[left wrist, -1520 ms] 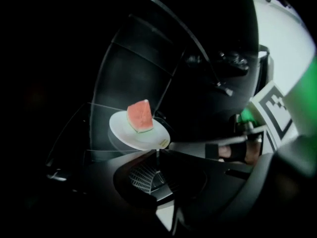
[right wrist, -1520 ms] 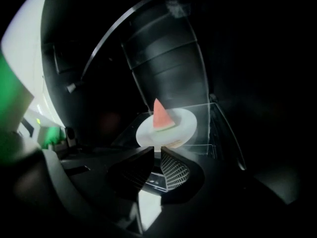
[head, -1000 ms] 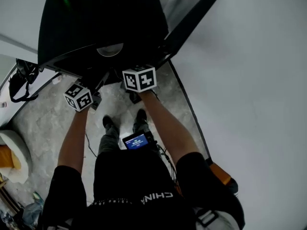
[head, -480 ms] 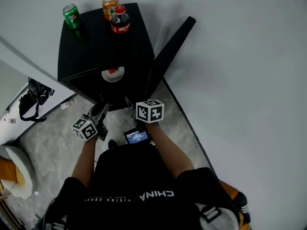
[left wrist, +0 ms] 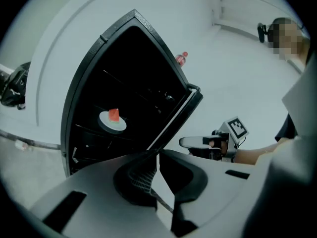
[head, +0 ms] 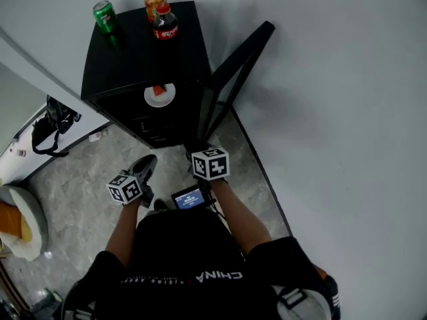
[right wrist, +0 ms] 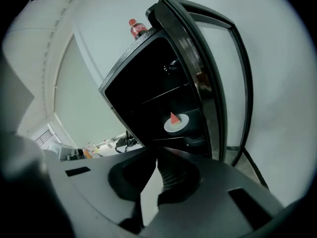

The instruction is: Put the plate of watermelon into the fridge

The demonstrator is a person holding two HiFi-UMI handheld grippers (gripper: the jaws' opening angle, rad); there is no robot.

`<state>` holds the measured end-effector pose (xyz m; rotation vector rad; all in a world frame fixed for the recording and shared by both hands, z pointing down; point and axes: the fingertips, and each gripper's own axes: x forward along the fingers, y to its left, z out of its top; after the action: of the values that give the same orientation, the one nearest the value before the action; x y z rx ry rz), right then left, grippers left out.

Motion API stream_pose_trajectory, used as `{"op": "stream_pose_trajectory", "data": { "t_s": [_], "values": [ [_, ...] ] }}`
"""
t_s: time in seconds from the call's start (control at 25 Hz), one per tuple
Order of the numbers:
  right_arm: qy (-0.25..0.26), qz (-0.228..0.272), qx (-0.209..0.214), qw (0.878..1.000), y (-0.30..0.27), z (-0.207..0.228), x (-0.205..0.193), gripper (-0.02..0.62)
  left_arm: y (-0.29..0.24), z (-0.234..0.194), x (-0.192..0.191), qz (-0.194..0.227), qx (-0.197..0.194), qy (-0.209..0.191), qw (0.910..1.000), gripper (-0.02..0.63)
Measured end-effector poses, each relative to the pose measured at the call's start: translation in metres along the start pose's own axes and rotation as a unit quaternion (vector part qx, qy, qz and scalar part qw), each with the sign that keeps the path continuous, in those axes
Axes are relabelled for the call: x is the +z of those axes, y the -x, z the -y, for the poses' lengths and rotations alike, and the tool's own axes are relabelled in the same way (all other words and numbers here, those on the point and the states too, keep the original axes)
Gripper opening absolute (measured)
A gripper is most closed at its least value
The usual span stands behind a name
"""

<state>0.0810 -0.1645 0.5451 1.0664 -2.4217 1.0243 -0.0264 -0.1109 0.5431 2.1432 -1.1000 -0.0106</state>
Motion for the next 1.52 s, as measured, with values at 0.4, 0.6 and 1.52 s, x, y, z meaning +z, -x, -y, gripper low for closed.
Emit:
{"op": "stream_pose_trajectory", "data": {
  "t_s": [0.4, 0.6, 1.52],
  "values": [
    [0.043, -0.006, -0.058, 0.997, 0.022, -0.063, -0.072, 0.019, 0.094, -0.009, -0.029, -0.026, -0.001, -0.038, 0.9989, 0.028],
    [0.037, -0.023, -0.076, 0.996, 0.033, -0.096, -0.122, 0.018, 0.139, -0.018, -0.073, -0.051, -0.006, -0.028, 0.9983, 0.028],
    [0.033, 0.055, -0.041, 0.997, 0.066, -0.092, -0.069, 0.015, 0.109, 0.046, -0.060, -0.023, 0.005, -0.101, 0.9946, 0.028]
  ]
}}
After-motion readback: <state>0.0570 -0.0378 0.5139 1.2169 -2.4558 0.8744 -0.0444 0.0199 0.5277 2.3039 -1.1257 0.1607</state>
